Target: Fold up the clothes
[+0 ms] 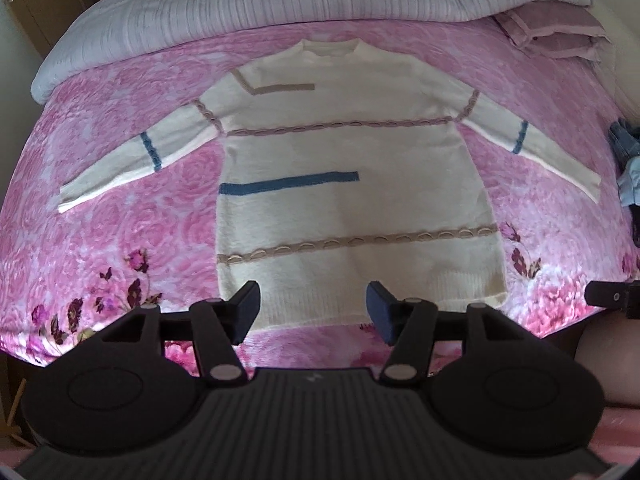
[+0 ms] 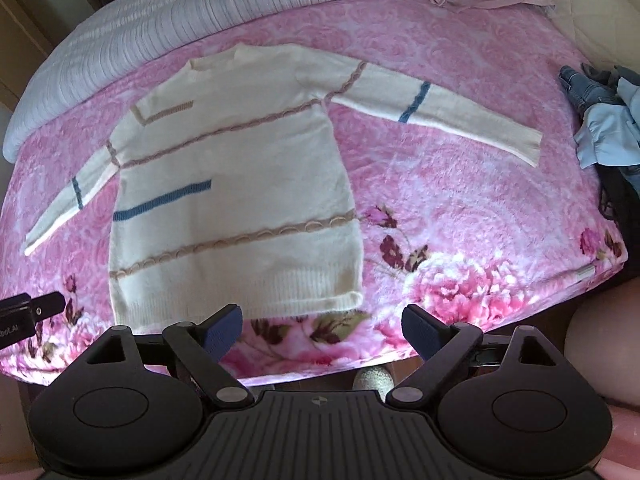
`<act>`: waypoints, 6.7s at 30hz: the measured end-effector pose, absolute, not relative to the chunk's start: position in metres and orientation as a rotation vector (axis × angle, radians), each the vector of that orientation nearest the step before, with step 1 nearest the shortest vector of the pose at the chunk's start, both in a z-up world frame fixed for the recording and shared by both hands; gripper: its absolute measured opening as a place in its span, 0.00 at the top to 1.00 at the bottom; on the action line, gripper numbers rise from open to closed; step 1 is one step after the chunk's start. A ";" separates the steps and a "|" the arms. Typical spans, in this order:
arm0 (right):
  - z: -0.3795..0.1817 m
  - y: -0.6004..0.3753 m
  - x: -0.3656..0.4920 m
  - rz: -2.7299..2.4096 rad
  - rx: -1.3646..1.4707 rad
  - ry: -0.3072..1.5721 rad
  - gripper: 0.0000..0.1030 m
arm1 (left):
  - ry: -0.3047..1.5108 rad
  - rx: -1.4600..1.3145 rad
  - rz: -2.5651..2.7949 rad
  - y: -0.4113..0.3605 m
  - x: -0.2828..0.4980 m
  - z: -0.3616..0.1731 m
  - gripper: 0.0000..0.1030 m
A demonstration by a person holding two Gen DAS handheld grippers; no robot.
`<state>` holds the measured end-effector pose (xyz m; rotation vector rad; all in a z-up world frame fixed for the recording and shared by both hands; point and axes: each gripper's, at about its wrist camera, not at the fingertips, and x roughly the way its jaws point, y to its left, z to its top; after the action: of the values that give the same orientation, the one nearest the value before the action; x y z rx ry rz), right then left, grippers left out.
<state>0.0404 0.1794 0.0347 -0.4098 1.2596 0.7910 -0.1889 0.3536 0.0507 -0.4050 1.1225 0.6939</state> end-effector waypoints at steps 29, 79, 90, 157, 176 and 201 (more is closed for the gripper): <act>0.038 0.200 0.044 0.968 -0.502 1.230 0.13 | 1.120 -0.475 0.826 0.342 -0.193 0.047 0.46; -0.039 0.369 0.174 0.734 -0.086 1.200 0.13 | 0.566 -1.336 1.117 0.698 -0.305 -0.114 0.48; -0.099 0.417 0.166 0.621 -0.181 1.207 0.13 | 0.290 -1.478 1.349 0.794 -0.397 -0.200 0.53; -0.176 0.479 0.267 0.939 0.104 1.065 0.99 | 0.834 -0.736 0.616 0.734 -0.103 -0.166 0.86; -0.238 0.479 0.280 0.820 0.471 1.352 0.90 | 0.883 -0.706 0.682 0.730 -0.114 -0.157 0.86; -0.223 0.453 0.280 0.783 0.070 1.216 0.76 | 1.047 -0.494 0.737 0.710 -0.064 -0.196 0.85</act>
<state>0.2798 0.4528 -0.2226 0.0703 1.2157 0.7834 -0.0640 0.7102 -0.1959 -0.4940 1.0474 0.7372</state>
